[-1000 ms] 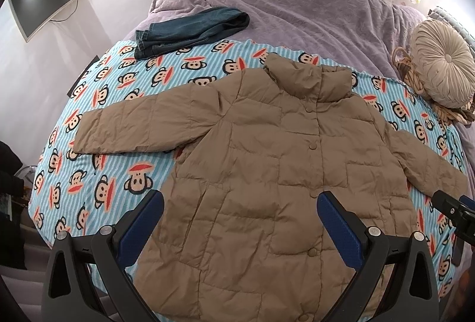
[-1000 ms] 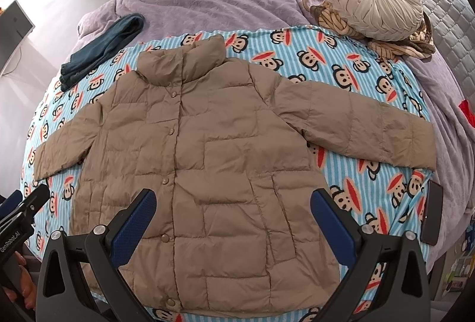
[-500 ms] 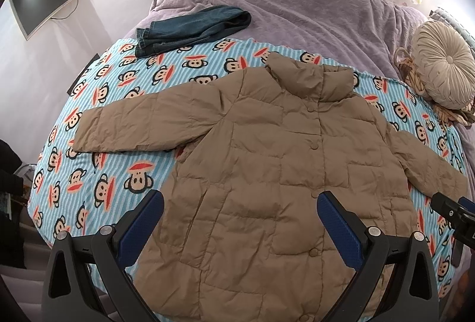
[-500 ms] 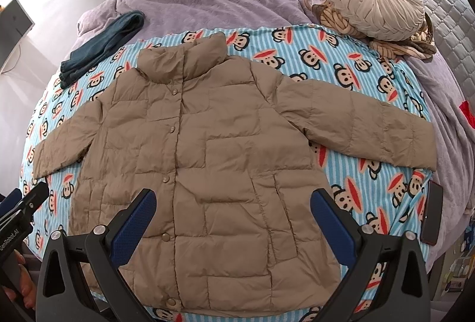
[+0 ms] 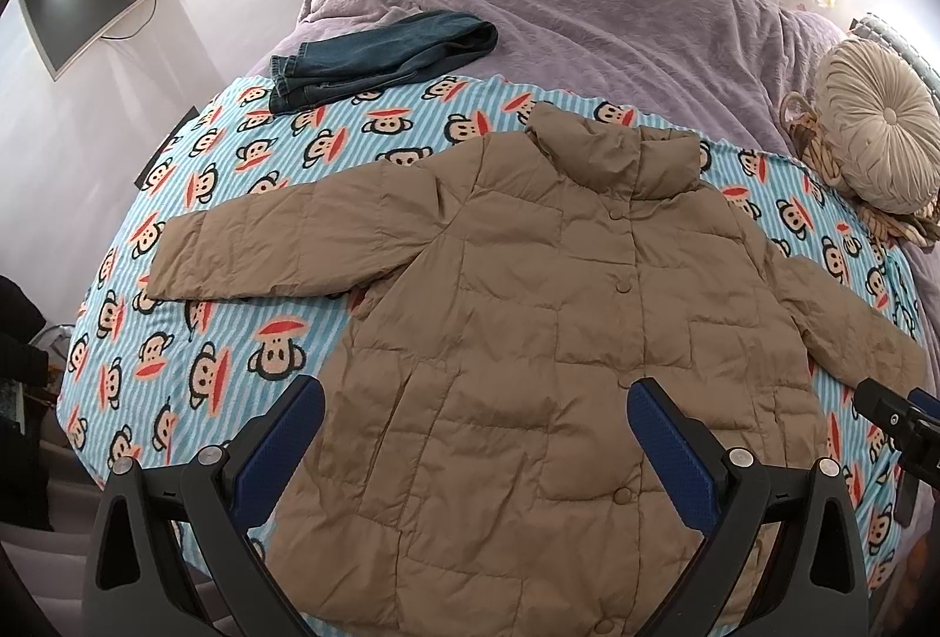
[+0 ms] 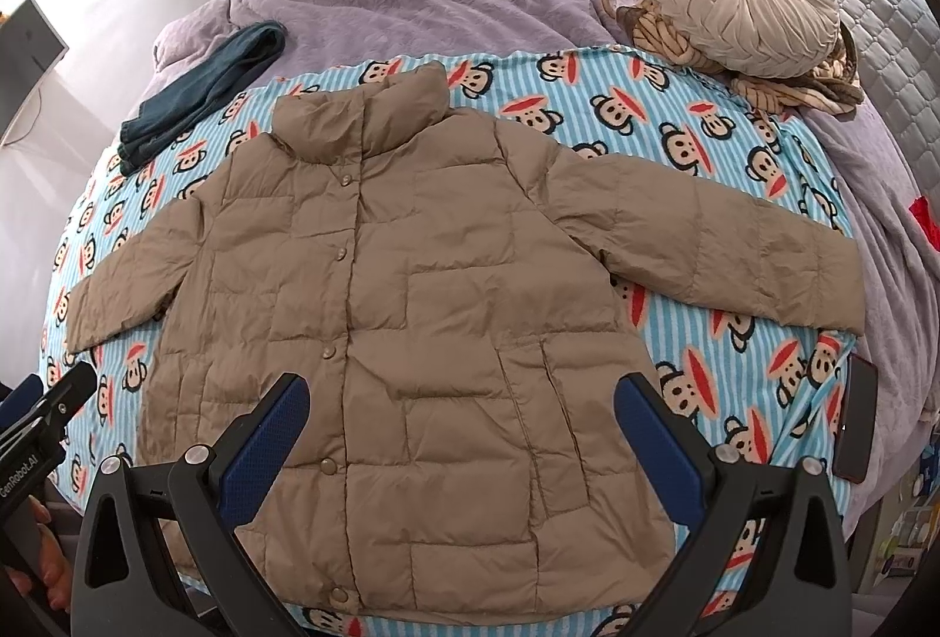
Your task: Fold large clothes
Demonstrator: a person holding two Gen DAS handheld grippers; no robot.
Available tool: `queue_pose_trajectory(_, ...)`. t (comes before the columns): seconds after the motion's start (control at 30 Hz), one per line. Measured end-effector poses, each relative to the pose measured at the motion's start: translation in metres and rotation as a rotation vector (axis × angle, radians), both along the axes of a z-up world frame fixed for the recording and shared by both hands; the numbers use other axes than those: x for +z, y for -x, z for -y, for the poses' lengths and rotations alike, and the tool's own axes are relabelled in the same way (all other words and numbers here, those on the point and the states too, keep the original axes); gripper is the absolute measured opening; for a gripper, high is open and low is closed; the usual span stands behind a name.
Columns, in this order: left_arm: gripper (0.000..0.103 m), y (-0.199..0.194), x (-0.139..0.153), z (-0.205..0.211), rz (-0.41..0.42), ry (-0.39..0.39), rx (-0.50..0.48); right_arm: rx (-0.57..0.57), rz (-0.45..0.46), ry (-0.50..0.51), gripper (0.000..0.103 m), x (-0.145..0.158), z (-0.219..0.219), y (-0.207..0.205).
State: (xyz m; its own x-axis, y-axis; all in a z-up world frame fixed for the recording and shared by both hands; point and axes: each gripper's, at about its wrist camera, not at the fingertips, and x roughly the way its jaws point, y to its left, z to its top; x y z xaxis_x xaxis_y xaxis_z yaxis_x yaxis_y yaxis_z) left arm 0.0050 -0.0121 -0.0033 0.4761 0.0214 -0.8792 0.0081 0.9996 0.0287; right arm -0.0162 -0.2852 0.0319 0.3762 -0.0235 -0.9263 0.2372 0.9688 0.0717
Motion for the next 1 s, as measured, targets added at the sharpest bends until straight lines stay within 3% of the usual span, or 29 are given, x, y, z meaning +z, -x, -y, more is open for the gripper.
queue_pose_trajectory(1.0, 0.103, 0.0063, -0.0002, -0.0022, -0.020, 0.031, -0.010, 0.002, -0.022, -0.024, 0.103, -0.0049, -0.0047, 0.0052)
